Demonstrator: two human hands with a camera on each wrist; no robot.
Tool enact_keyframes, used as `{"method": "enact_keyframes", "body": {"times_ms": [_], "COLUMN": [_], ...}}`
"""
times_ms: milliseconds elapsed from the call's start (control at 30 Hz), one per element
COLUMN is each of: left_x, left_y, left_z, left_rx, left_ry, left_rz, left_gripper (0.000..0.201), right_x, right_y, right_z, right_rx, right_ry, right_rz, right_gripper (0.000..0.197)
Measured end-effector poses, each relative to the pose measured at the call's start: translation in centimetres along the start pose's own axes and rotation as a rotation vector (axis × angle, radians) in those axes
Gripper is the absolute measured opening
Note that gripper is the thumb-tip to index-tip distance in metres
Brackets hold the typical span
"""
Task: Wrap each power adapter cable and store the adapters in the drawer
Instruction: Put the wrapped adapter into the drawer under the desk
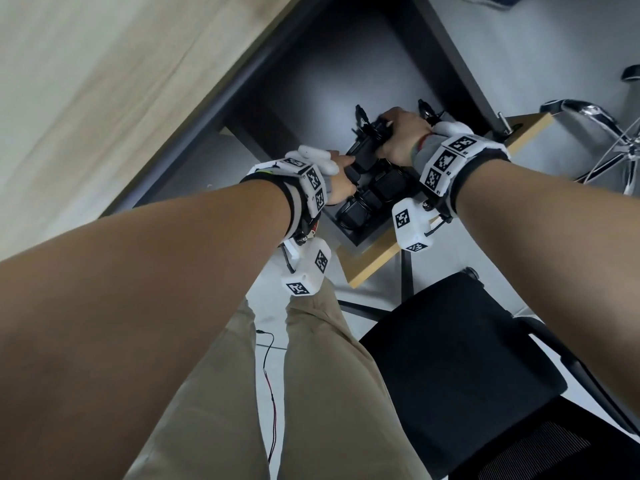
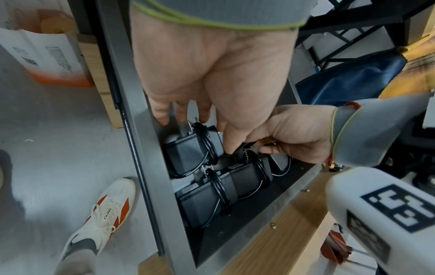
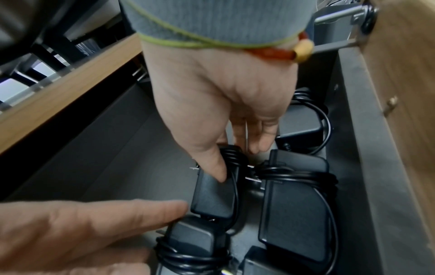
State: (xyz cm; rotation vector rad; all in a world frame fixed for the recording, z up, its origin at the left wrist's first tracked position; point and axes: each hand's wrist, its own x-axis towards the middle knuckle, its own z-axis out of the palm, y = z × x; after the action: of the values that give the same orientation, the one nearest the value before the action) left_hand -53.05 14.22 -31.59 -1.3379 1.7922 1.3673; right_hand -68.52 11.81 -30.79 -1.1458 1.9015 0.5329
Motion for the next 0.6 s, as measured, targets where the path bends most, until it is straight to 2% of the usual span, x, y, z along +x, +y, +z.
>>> {"method": "enact_keyframes", "body": {"times_ms": [67, 167, 267, 400, 533, 600], "left_x": [-0.4, -1.8, -3.4, -6.9, -11.8, -15.0], "left_y": [-0.1, -0.1, -0.1, 0.8, 1.3, 0.8], "left_z": [-0.5, -1.7, -2.8, -4.5, -7.2, -8.6], "left_rx": [-0.069, -0.147, -0.233, -0.344, -0.665, -0.818], "left_ry": [0.022, 0.041, 0.107, 0.156, 0.103, 0.119], "left_rz": [-0.015, -0.013, -0.038, -0.071, -0.051, -0.099], "left_gripper": [0.06, 0.052, 0.05, 0.039, 0.018, 0.015], "right_x": [-0.5, -1.9, -3.3, -7.1, -12.2, -15.0], "right_y": [-0.3, -1.3, -2.0, -4.1, -7.4, -9.3], "right_z": [-0.3, -1.7, -3.1, -4.5, -6.4, -7.4], "right_rx": [0.003, 0.003, 0.052, 0.198, 0.367, 0.36], "right_ry": [0.028, 0.104, 0.13, 0.117, 0.056, 0.056], "right_rz": [0.023, 0.031, -0.017, -0.085, -0.14, -0.184], "right_gripper": [0.072, 0.065, 0.043, 0.021, 0.014, 0.011]}}
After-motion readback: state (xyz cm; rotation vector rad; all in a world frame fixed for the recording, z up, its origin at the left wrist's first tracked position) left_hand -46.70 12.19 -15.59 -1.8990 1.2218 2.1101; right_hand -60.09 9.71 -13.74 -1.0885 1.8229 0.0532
